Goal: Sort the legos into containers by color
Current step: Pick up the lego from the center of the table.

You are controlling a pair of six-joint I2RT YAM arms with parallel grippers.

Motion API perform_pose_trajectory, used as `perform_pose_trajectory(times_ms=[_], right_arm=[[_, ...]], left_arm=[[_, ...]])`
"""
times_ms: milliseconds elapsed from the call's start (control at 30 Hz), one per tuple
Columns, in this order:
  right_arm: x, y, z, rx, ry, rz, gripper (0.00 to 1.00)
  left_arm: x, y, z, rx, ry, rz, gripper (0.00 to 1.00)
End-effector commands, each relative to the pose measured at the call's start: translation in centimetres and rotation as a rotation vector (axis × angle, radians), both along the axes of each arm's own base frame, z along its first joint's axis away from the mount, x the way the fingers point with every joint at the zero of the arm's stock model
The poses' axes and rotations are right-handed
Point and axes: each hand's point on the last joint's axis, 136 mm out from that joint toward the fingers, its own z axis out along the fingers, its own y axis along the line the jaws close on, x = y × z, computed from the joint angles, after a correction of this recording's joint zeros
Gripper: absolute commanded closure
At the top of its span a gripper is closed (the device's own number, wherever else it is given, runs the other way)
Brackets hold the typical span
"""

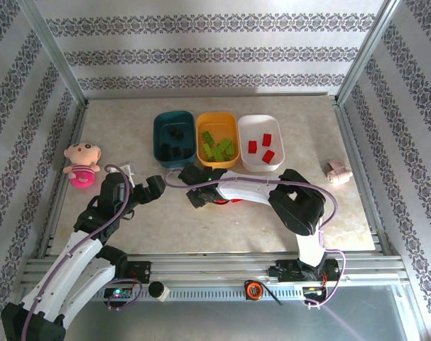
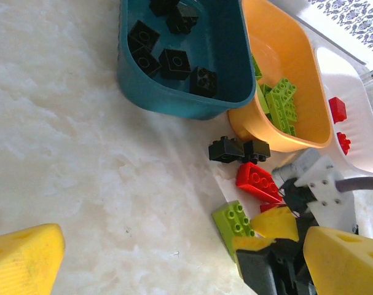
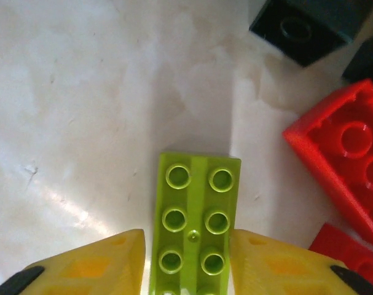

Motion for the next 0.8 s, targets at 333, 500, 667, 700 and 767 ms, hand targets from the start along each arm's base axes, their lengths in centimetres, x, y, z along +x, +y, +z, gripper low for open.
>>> perform_pose_trajectory(times_ms=[333,500,667,700,767], right_arm=[[-0.4,-0.3,1.7,-0.016,-0.016,-0.012,0.30],[-0.1,-0.1,-0.4,-0.049,-0.002,-0.016,0.35],[0.0,0.3,-1.8,-0.060,0.019,-0.015,0.42],[0.0,0.4,-2.0,-0.061,0.019,-0.015,0.45],[0.1,0.5,-2.0,-0.056,0.014,-0.014,0.53]], left_arm=[[-0.1,0.0,-0.1,-0.013,0.000,0.010,0.00],[-0.2,0.5,0.7,-0.012,-0.032,0.030,0.00],[-0.4,0.6,0.8,-0.017,-0.042,0.034,0.00],[-0.4,0.6,0.7,-0.019,-0.041,0.036,0.00],[-0.4,0.6,0.7,-0.020,-0.038,0.037,0.00]])
